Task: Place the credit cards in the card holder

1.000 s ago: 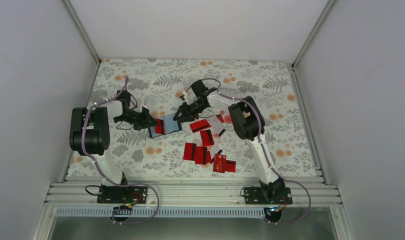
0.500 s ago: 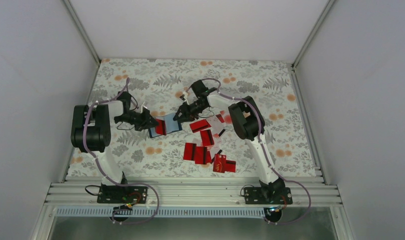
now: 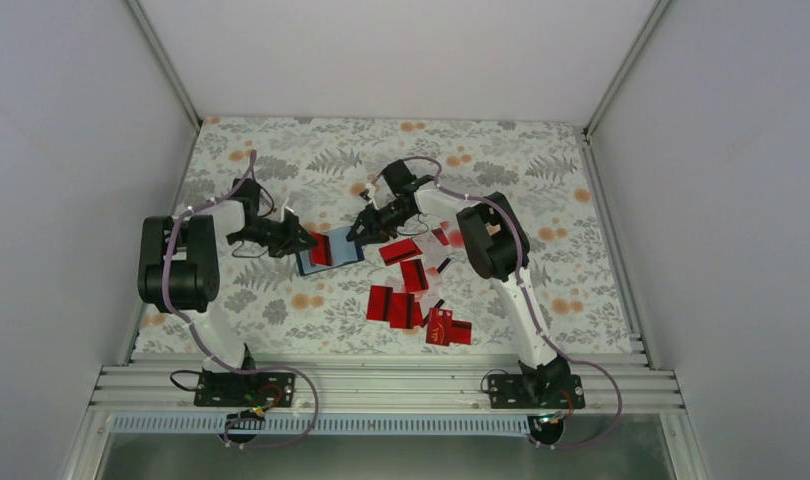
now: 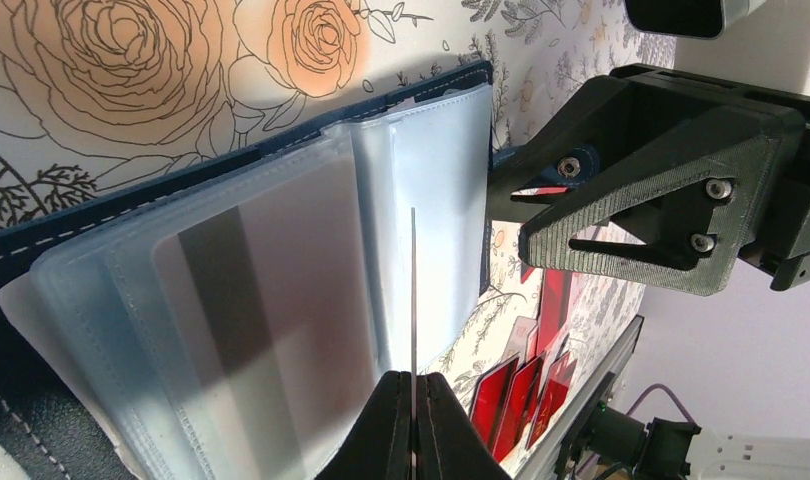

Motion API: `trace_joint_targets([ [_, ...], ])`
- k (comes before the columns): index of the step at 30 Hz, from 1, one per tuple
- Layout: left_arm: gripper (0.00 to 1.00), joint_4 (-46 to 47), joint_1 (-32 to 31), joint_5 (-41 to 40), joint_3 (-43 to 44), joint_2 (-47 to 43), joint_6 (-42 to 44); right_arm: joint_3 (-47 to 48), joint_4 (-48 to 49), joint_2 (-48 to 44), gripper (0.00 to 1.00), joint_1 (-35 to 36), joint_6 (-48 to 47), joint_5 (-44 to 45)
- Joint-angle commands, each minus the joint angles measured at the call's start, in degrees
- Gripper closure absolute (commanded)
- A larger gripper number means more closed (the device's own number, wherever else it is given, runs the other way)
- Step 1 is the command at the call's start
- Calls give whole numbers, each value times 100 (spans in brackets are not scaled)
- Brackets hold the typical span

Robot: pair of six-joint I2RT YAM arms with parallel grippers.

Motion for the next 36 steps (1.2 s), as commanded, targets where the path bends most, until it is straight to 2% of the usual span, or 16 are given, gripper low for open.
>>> trace_joint_targets([
  [1,98,12,11,37,-46,-164,78,-134,-369,486,67,142,-69,485],
  [16,98,-16,11,-140,-33,310,219,-94,-406,527,68,142,-89,479],
  [36,98,533,11,266,-129,754,194,129,-625,711,70,140,-209,453],
])
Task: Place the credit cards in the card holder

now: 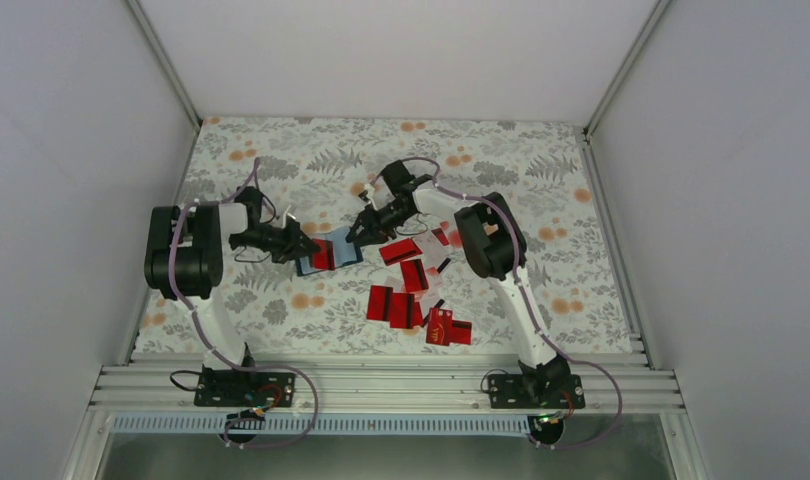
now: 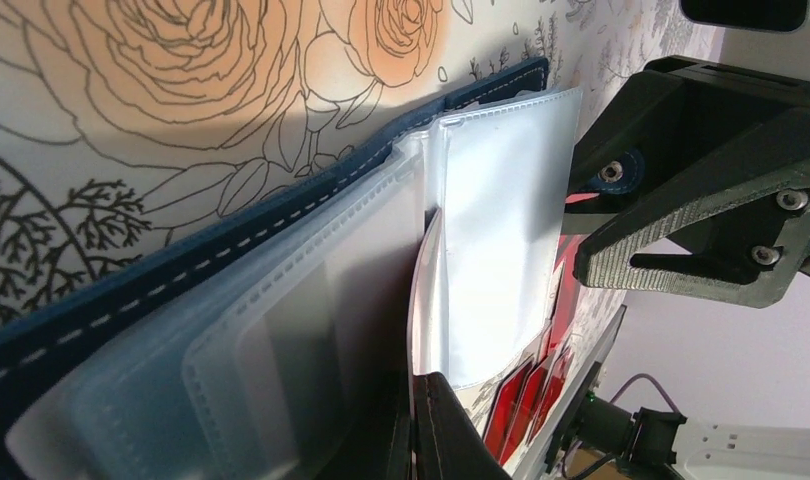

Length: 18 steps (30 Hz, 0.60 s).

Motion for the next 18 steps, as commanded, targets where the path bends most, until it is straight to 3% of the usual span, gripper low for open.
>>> trace_joint_targets([
  [1,98,305,-32,0,-55,169,83,-73,-423,550,70,142,-128,654],
  [18,98,960,-32,614,-143,80,-119,-24,-521,640,70,132,-207,680],
])
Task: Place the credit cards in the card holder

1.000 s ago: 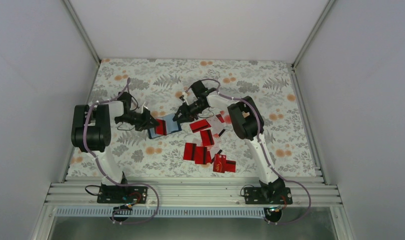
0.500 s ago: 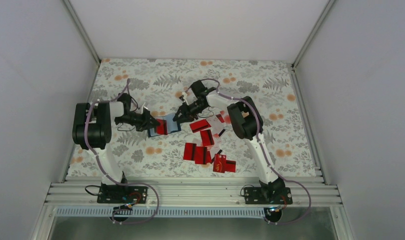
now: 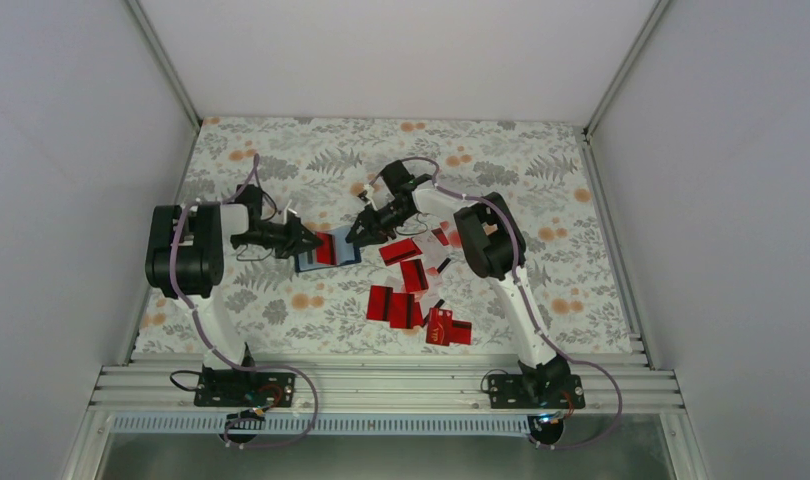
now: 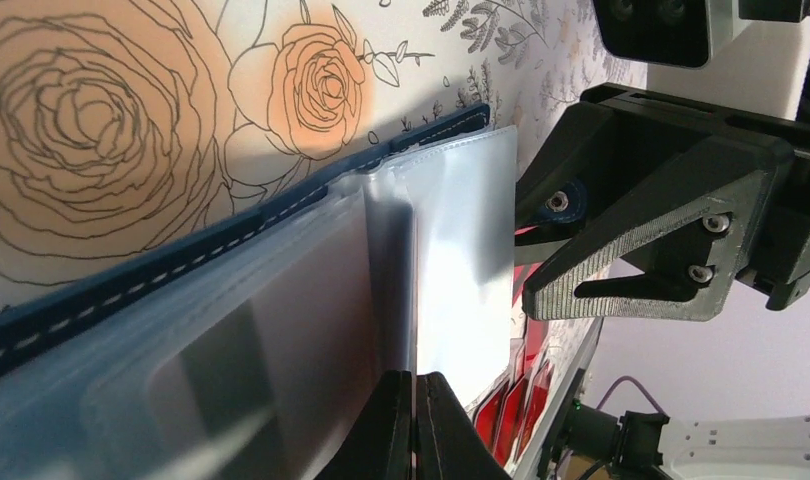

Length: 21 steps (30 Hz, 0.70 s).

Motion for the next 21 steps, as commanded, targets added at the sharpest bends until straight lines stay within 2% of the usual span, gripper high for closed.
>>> trace_joint_targets([
  [1,98,384,-26,298,-147,3,9,-100,-417,588,70,127,-111,725],
  [21,98,781,-22,-3,-151,124,-105,-49,-678,730,70,-36,-411,972],
])
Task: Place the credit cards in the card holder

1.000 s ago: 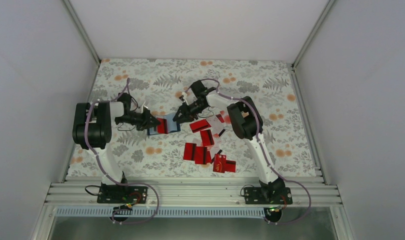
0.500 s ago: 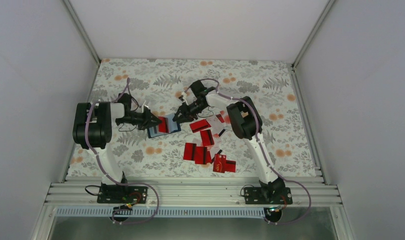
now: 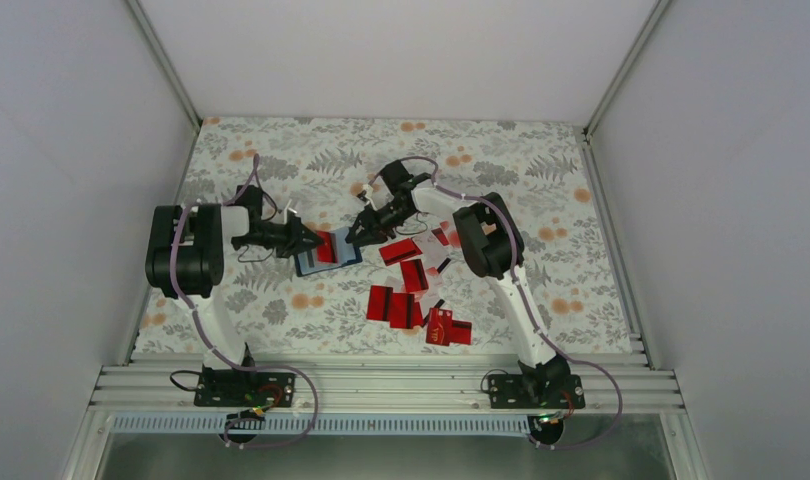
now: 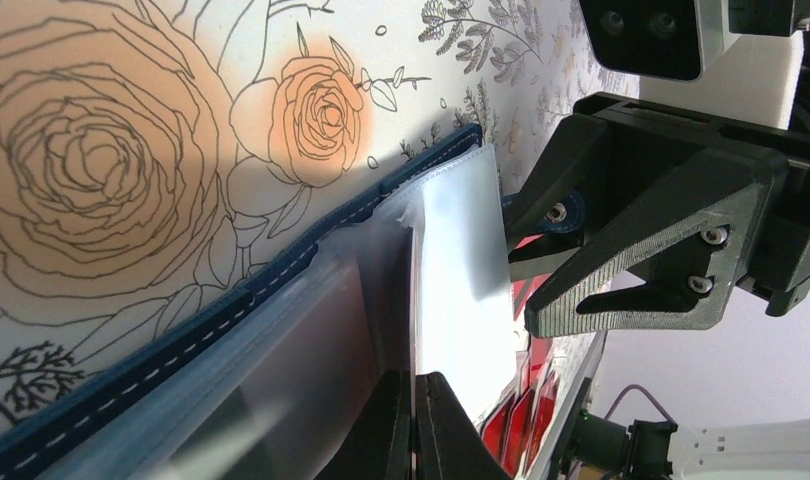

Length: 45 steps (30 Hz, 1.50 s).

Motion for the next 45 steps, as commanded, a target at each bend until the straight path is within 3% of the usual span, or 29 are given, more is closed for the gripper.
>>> trace_joint_targets([
  [1,98,385,-19,-64,7,129,-21,-262,-442,606,70,-13,-137,1051],
  [18,98,922,-174,-77,-440,63,-595,16,-428,693,67,-61,-96,1260],
  [31,98,871,-262,-651,-472,-15,-687,-432,-687,-428,57,-69,-440,2109],
  [38,98,892,-356,-820,-478,-61,-769,-1211,-360,-1135,68,10,-371,1978],
  [45,98,914,-498,-943,-469,-126,-860,-1689,26,-1248,76,89,-223,2079],
])
